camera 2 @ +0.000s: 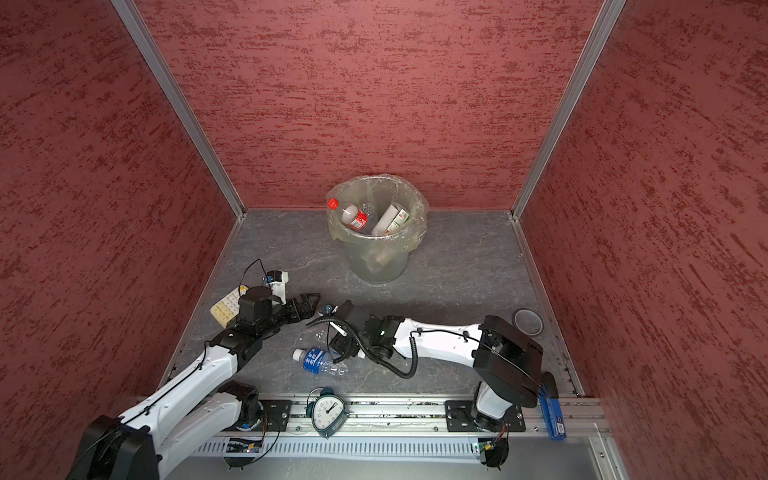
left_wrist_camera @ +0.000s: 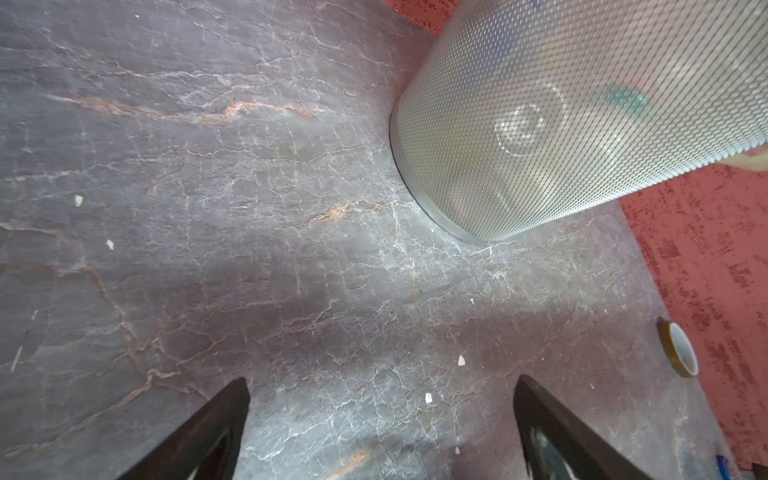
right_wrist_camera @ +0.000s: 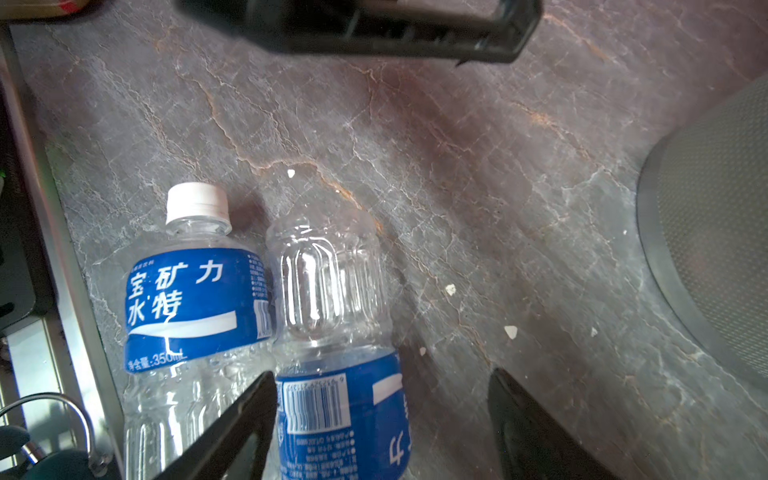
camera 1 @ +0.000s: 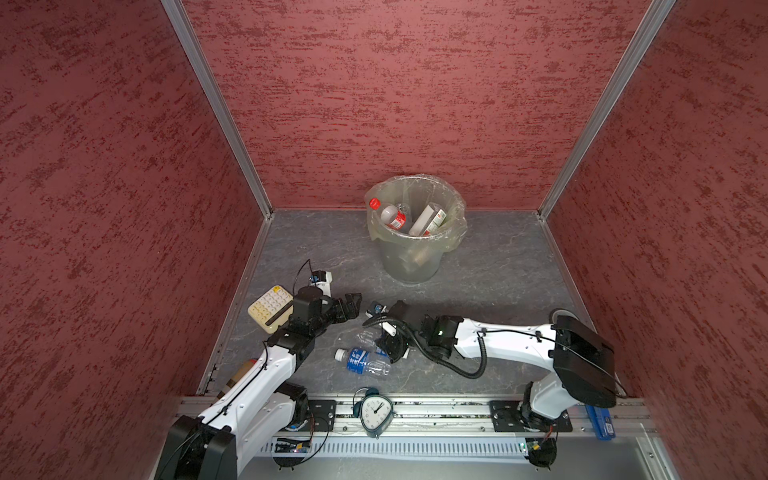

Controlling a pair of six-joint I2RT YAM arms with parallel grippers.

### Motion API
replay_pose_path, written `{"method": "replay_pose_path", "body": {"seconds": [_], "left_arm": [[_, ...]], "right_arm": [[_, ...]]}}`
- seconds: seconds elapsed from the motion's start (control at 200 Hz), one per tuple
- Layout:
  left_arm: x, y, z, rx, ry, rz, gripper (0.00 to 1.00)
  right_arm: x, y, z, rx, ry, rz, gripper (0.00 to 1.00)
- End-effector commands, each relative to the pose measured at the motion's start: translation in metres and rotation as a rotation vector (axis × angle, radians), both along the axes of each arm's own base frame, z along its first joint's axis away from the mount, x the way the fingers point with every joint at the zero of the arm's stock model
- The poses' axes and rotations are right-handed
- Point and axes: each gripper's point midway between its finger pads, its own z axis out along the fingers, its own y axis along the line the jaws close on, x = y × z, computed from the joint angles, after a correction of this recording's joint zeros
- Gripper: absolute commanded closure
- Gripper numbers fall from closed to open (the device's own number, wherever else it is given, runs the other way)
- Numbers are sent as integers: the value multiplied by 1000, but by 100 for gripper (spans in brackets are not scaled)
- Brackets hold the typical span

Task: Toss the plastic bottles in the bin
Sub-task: 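Lower the right gripper around the uncapped blue-label water bottle, then close the right gripper on the blue-label bottle and lift it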

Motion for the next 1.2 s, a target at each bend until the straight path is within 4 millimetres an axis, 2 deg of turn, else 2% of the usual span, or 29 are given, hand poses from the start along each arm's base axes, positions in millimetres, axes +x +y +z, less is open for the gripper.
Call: {"method": "replay_pose_path", "body": {"seconds": [0.0,0.316,0.536,0.817,1.112,1.197], "left_arm": [[6,-2,5,-47,-27,-17,1],[9,4,0,-87,-2,-5,1],[8,4,-1,-94,5,-5,1],[8,5,-3,-97,12,-2,1],[9,5,-4,-102,18,-5,1],[9,5,-5,-103,18,-4,1]], "right_arm": [[-7,6,-3,-40,11,53,21],[-9,17,-23,-94,48,90,24],[2,17,-36,-146,57,72,27],[15,12,-46,-181,55,45,32],[24,3,-60,-218,71,20,32],[27,0,-58,-213,63,8,32]]}}
